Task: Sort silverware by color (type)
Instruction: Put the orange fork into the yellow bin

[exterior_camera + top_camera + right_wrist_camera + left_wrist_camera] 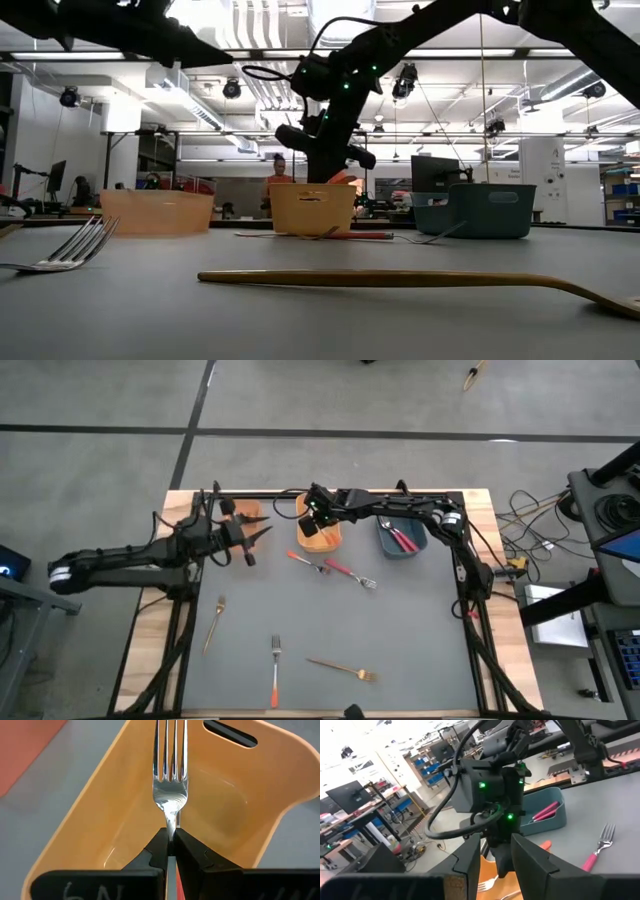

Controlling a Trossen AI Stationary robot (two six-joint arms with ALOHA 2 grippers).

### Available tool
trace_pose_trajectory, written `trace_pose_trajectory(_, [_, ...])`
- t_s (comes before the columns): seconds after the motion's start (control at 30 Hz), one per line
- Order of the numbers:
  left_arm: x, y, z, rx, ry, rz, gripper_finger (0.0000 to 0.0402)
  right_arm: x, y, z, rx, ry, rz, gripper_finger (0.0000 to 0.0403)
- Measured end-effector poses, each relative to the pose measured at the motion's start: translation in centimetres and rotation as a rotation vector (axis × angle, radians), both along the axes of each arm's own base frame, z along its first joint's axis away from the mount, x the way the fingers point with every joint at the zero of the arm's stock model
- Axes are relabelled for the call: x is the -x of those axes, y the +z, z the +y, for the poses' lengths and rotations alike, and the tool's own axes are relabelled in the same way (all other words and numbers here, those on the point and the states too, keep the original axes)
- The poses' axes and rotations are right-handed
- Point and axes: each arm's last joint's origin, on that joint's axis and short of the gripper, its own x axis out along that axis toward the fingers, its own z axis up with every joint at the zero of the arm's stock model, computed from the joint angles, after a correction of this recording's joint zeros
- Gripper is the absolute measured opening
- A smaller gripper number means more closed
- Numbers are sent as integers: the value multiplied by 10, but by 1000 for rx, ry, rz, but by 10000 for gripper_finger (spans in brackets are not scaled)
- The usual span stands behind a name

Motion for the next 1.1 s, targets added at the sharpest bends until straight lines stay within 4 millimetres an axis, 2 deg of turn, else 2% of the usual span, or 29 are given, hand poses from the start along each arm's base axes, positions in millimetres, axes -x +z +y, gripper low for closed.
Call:
trace_pose_trajectory(0.6, [1, 4, 2, 3, 22, -28, 91, 0, 1, -2, -49, 6, -25, 18])
trace_pose_trajectory(0.8, [1, 23, 2, -16, 21, -82, 91, 0, 14, -2, -52, 14, -7, 18])
trace_pose_trajectory(0.97, [1, 22, 2, -32, 21, -68, 91, 0, 27, -2, -36, 45, 13, 18])
trace_pose_trajectory(1.1, [0, 18, 3, -67, 23, -36, 91, 2, 29, -1, -48, 52, 24, 18])
